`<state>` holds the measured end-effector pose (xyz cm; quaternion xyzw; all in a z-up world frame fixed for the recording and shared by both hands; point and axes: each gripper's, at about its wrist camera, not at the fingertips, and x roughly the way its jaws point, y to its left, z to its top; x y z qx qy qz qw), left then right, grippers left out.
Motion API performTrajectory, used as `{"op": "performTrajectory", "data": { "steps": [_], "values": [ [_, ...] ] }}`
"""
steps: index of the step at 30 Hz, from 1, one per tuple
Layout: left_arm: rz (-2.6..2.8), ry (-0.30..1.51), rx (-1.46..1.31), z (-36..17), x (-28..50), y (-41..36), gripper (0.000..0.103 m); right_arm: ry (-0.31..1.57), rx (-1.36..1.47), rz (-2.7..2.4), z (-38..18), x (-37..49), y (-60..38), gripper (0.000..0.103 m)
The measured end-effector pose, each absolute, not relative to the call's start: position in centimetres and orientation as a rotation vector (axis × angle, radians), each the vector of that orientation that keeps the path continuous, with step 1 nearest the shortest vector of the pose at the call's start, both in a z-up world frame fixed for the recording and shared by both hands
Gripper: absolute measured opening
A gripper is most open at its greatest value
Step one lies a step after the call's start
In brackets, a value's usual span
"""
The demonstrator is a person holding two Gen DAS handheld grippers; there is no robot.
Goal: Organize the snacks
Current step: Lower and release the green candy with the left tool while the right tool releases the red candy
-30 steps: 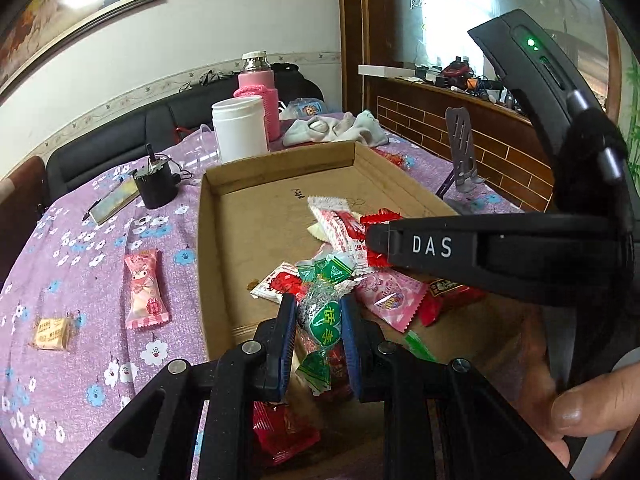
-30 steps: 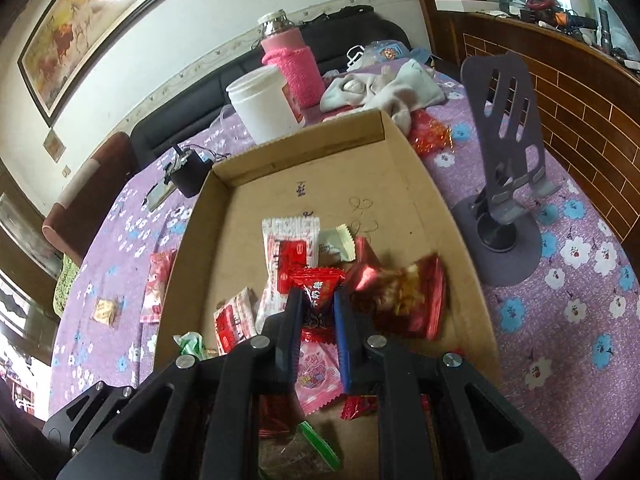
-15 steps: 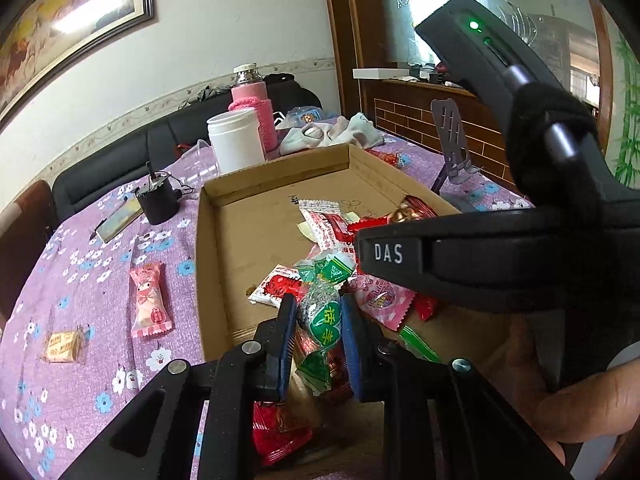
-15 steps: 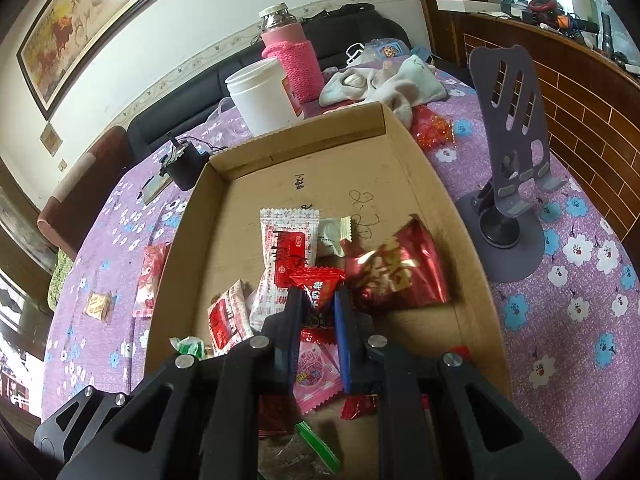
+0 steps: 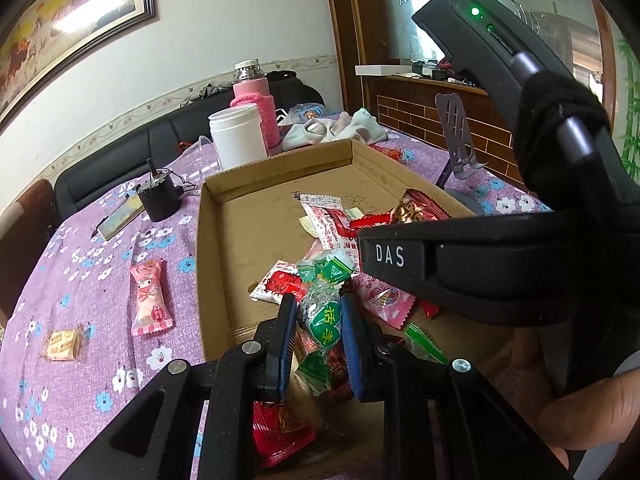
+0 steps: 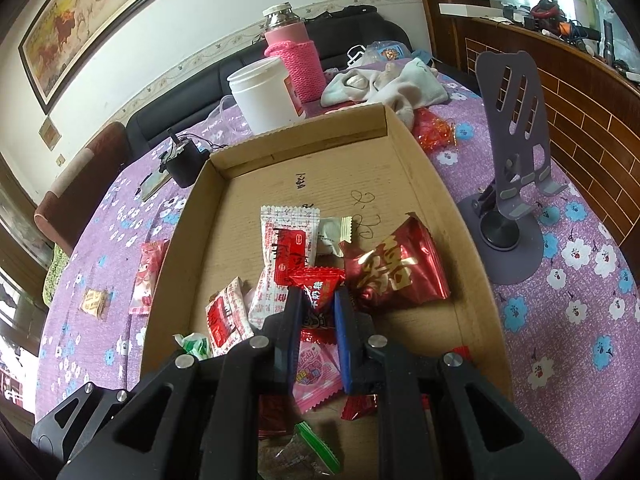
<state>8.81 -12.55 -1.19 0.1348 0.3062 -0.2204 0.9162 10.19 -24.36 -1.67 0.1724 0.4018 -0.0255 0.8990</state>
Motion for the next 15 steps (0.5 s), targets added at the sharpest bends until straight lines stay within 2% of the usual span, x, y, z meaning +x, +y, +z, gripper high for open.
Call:
{"op": "performTrajectory", "data": {
  "steps": [12,15],
  "values": [
    [-0.450,0.618,0.280,-1.04,8.58,-12.46,0.023,0.819,0.348,-0.057,-1.29,10.07,-24.23,0.015],
    [-0.448,0.601,0.275,-0.77,8.41,-12.31,0.040,0.811,0.350,-0.056,-1.07,9.86,-24.27,0.016]
  ]
}}
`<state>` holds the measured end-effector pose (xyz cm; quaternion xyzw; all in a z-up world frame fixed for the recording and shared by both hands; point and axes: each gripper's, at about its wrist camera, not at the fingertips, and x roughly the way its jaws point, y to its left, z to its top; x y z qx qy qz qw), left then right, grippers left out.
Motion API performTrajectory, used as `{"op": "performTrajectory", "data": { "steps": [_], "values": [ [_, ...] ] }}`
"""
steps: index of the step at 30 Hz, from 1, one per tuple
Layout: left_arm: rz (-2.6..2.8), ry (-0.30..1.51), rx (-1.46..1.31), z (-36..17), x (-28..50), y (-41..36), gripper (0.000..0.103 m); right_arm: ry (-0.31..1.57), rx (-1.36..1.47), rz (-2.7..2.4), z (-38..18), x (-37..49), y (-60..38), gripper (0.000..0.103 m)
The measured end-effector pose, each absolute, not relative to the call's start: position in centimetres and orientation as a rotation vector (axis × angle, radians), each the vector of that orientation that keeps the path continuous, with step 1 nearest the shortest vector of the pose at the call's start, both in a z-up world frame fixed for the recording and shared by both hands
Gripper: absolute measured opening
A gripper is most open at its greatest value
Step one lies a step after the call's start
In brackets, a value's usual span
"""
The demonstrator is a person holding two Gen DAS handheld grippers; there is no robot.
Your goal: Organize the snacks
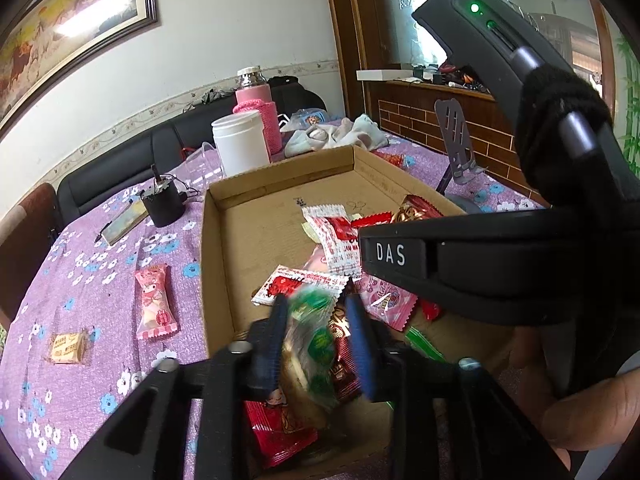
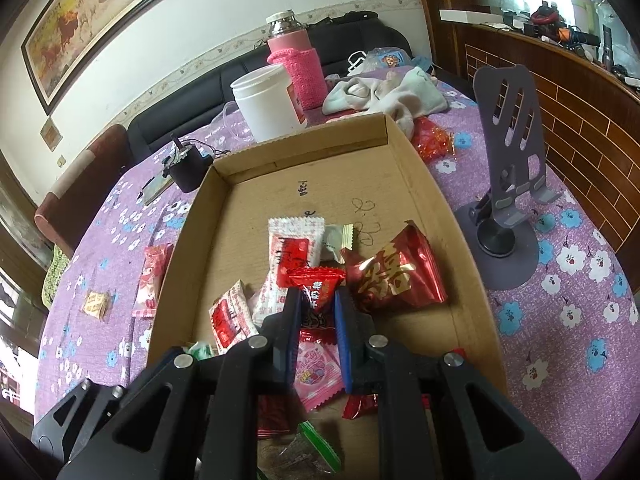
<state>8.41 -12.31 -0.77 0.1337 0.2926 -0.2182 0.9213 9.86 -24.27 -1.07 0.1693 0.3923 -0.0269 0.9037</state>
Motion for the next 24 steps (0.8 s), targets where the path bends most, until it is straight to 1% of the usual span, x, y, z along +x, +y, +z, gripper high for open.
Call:
{"op": "performTrajectory", "data": {
  "steps": [1,4,5,6,7,8,9,10,12,14,18,19,24],
  "values": [
    [-0.446,0.594,0.273,-0.7,8.3,-12.2,0.047,0.808,0.351,-0.057,-1.0,9.8,-24.3,0.016],
    [-0.445,0.573,0.269,-0.3,8.0,-12.1,0.051,0.801,0.360,-0.060,-0.8,9.7,-24.5,0.020],
    [-0.444,0.570,0.267,-0.3,7.9,-12.0,0.055,0.796,0.361,-0.062,-0.7,9.6,-24.6,0.022],
    [-0.442,0.566,0.265,-0.2,7.8,-12.0,0.058,0.787,0.365,-0.063,-0.5,9.5,-24.6,0.026],
    [-0.440,0.562,0.263,-0.1,7.8,-11.9,0.064,0.779,0.367,-0.062,-0.3,9.4,-24.7,0.027],
    [-0.438,0.553,0.257,0.0,7.7,-11.8,0.067,0.768,0.369,-0.060,-0.1,9.3,-24.7,0.031],
    [-0.437,0.548,0.253,0.2,7.6,-11.7,0.068,0.759,0.367,-0.064,0.1,9.1,-24.8,0.035],
    [-0.437,0.543,0.247,0.3,7.6,-11.6,0.070,0.754,0.365,-0.068,0.3,9.1,-24.7,0.037],
    [-0.433,0.534,0.234,0.6,7.6,-11.4,0.077,0.739,0.368,-0.067,0.6,8.9,-24.8,0.044],
    [-0.425,0.526,0.221,0.8,7.6,-11.1,0.087,0.727,0.364,-0.069,0.9,8.8,-24.8,0.047],
    [-0.413,0.511,0.177,1.3,7.7,-10.3,0.091,0.691,0.351,-0.088,1.9,8.3,-24.7,0.056],
    [-0.404,0.511,0.169,1.4,7.8,-10.1,0.094,0.678,0.343,-0.092,2.2,8.2,-24.6,0.057],
    [-0.315,0.519,0.174,3.3,7.5,-9.4,0.095,0.601,0.299,-0.120,3.7,7.1,-24.2,0.065]
  ]
}}
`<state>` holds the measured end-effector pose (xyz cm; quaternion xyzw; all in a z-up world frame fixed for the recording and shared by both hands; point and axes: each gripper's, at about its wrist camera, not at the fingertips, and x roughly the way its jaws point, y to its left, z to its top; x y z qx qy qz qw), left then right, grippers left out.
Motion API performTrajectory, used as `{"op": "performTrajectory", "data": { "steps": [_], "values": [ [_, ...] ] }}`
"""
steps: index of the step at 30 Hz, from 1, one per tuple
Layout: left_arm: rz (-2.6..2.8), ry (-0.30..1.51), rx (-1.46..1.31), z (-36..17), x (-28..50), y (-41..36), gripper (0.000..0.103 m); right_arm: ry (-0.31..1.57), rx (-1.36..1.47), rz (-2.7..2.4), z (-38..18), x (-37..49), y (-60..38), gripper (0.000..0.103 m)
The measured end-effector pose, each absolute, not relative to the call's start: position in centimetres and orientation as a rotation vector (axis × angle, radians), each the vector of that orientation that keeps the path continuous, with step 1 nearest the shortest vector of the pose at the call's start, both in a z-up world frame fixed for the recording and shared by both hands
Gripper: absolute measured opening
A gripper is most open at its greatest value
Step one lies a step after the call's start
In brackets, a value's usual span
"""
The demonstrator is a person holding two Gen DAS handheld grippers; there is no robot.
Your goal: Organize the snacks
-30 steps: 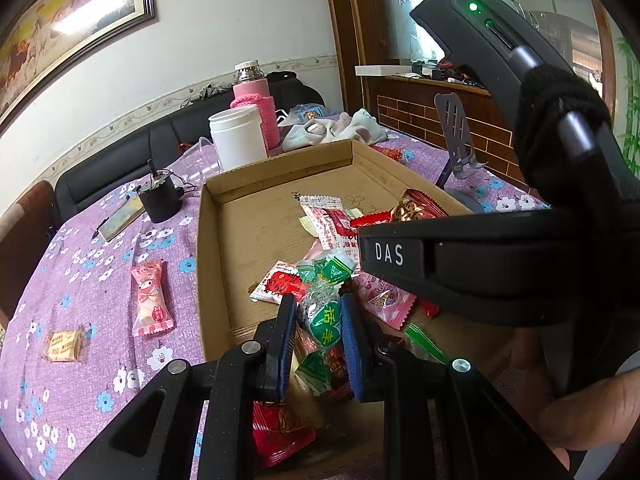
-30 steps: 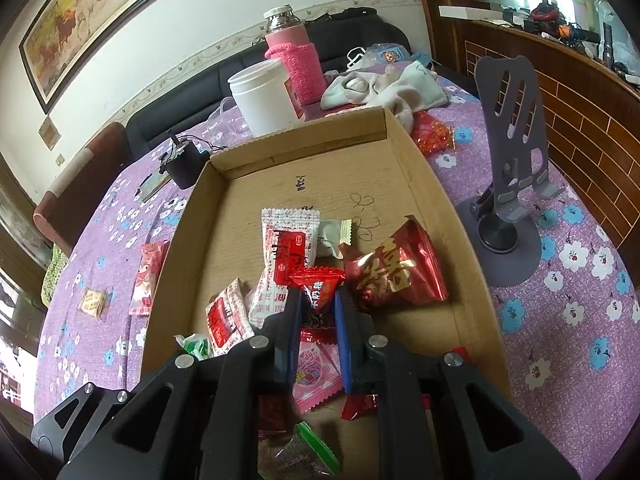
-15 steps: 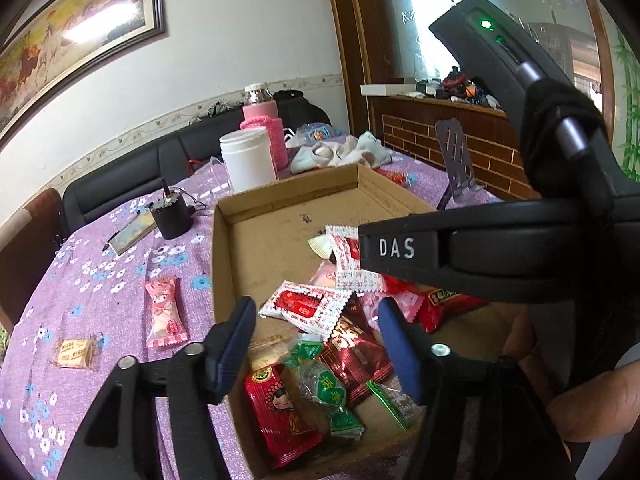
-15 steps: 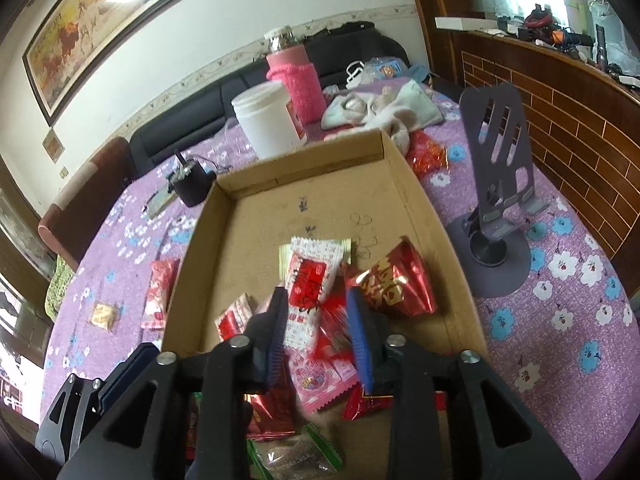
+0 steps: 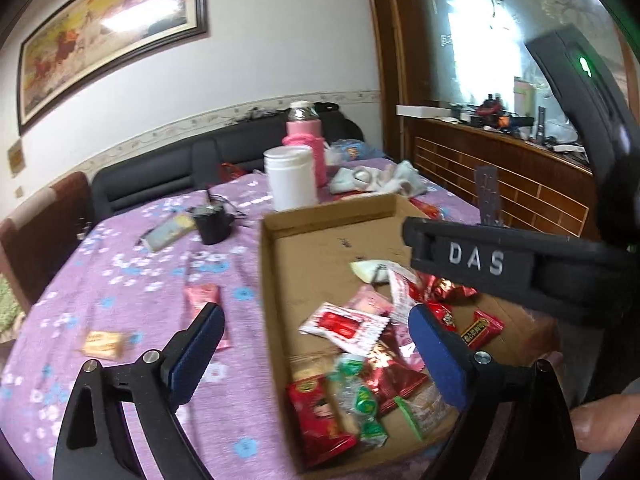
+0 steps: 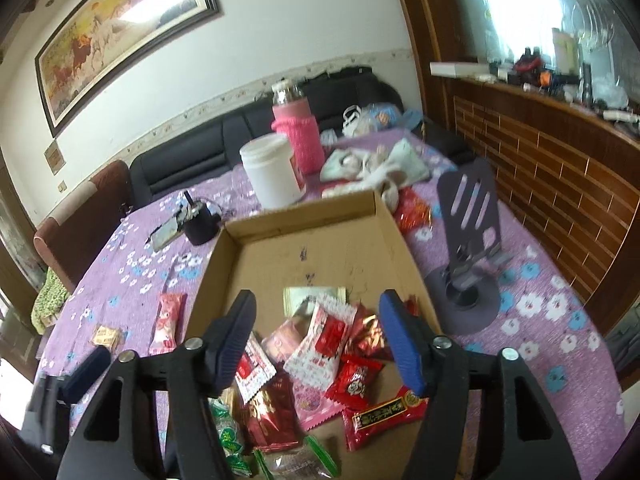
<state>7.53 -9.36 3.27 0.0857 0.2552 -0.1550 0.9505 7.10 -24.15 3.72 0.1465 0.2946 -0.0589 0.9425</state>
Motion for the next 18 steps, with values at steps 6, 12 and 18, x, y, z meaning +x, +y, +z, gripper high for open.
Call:
{"op": "performTrajectory", "data": {
  "steps": [6,12,18],
  "values": [
    [-0.263,0.453,0.212,5.1,3.3,-6.7,0.102,0.543,0.243,-0.178,6.0,5.1,-23.4,0.076],
    [-0.291,0.583,0.249,3.1,-0.1,-3.8,0.102,0.581,0.200,-0.098,5.8,0.2,-20.9,0.088],
    [-0.252,0.574,0.276,0.9,-1.9,-3.1,0.102,0.607,0.199,-0.116,3.0,-5.1,-19.1,0.089]
  ]
}}
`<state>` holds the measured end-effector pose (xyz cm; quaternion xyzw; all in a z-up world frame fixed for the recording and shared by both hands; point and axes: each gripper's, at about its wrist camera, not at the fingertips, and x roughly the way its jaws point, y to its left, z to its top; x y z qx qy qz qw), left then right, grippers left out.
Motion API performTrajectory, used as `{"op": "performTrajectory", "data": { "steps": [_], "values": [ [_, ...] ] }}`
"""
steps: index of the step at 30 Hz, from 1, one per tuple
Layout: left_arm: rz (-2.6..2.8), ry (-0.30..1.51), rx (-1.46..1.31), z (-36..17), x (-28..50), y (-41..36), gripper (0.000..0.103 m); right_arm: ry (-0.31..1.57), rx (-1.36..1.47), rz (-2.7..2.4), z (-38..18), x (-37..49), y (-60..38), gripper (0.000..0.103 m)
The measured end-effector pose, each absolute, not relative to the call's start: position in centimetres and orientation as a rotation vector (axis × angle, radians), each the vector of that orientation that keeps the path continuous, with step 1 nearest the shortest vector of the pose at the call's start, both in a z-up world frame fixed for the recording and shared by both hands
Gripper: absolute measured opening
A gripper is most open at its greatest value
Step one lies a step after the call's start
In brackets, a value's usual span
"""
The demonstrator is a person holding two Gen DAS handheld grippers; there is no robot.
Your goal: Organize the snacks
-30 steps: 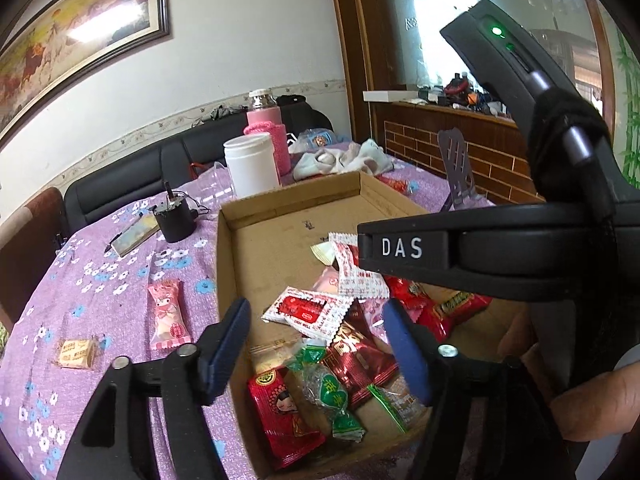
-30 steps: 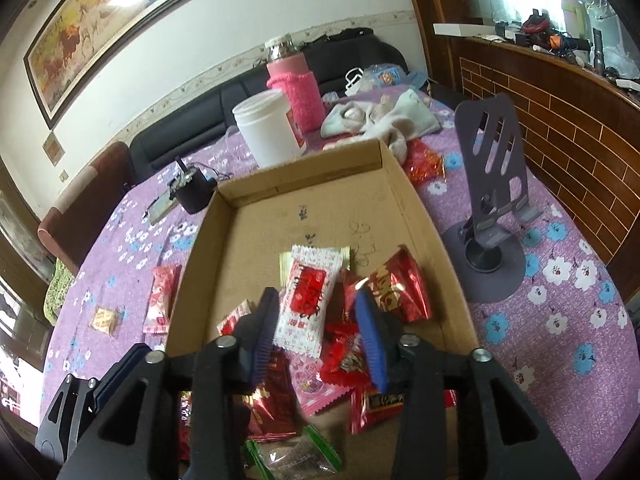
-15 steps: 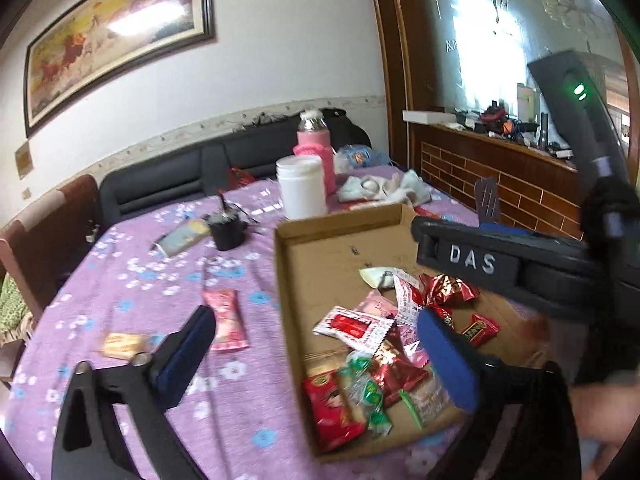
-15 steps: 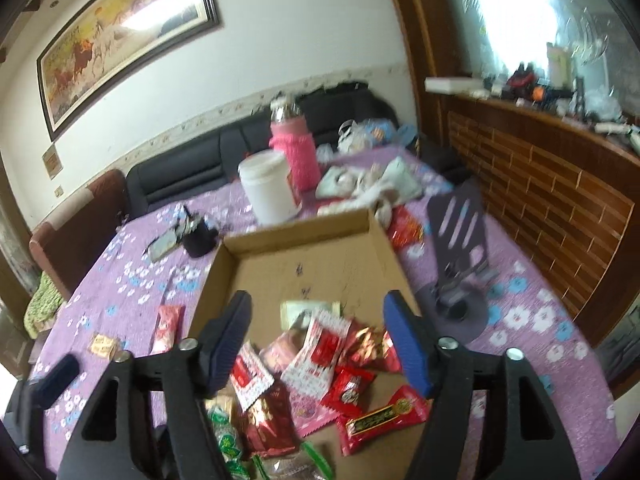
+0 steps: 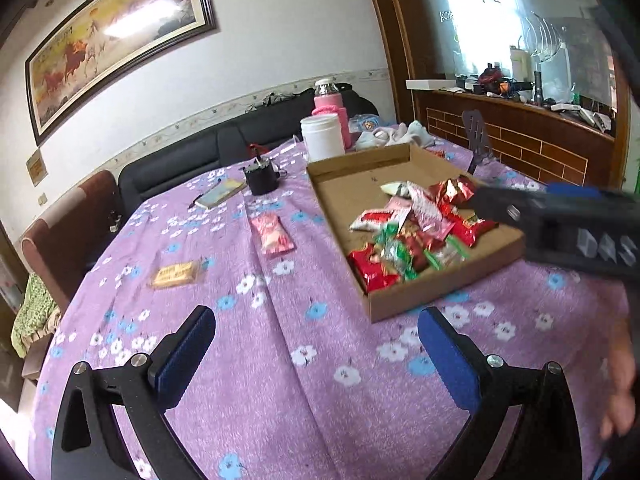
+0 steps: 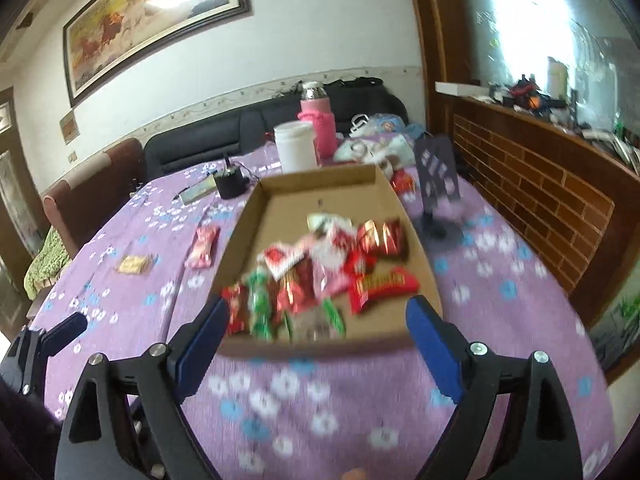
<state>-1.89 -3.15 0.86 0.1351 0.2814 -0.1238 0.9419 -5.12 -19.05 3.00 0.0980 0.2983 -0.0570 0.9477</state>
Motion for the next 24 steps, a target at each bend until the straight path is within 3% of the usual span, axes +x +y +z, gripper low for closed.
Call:
{"op": "performTrajectory", "data": {
  "steps": [7,10,24],
  "values": [
    [-0.234,0.654,0.242,0.3,-1.2,-2.3,0.102,0.601,0.133,-0.194,1.1,-6.1,-17.8,0.090],
    [-0.215,0.700,0.220,-0.2,-0.5,-1.7,0.102,0.612,0.151,-0.208,0.2,-5.8,-18.1,0.097],
    [-0.194,0.756,0.228,-0.9,0.2,-1.6,0.102,0.658,0.152,-0.263,-0.4,-5.3,-18.5,0.097]
  ]
}}
